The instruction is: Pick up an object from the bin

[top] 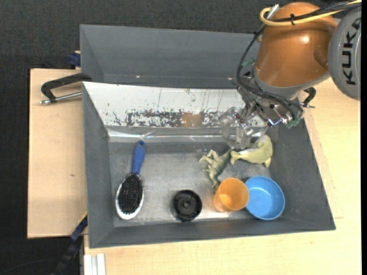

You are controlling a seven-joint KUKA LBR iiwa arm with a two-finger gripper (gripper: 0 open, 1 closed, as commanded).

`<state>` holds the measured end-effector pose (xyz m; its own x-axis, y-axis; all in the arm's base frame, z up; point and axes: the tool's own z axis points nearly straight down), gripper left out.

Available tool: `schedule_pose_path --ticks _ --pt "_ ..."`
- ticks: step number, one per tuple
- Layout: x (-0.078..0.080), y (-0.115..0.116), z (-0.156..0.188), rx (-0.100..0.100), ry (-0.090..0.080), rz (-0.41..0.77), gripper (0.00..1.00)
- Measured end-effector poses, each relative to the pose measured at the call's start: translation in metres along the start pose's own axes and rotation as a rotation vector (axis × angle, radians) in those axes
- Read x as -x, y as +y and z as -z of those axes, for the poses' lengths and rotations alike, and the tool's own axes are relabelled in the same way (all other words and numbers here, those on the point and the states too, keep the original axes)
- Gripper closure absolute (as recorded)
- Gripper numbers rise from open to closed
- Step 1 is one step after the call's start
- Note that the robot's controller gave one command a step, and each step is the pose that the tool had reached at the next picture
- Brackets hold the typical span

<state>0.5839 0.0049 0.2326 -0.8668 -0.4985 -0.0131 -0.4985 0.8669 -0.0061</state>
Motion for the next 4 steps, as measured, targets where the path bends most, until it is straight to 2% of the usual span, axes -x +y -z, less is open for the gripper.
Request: schedule_pose_path --ticks 1,2,3,4 --pt "-0.012 0.004 -0.104 0.007 0.016 -0.311 1.00" --pt "-0.011 0.003 -0.102 0.005 0.012 -0.311 0.00" --pt "-0.034 -0.036 -0.163 0.003 0.017 -0.580 0.00" --pt "-0.106 -0.105 -0.161 0.004 0.012 -0.201 0.00"
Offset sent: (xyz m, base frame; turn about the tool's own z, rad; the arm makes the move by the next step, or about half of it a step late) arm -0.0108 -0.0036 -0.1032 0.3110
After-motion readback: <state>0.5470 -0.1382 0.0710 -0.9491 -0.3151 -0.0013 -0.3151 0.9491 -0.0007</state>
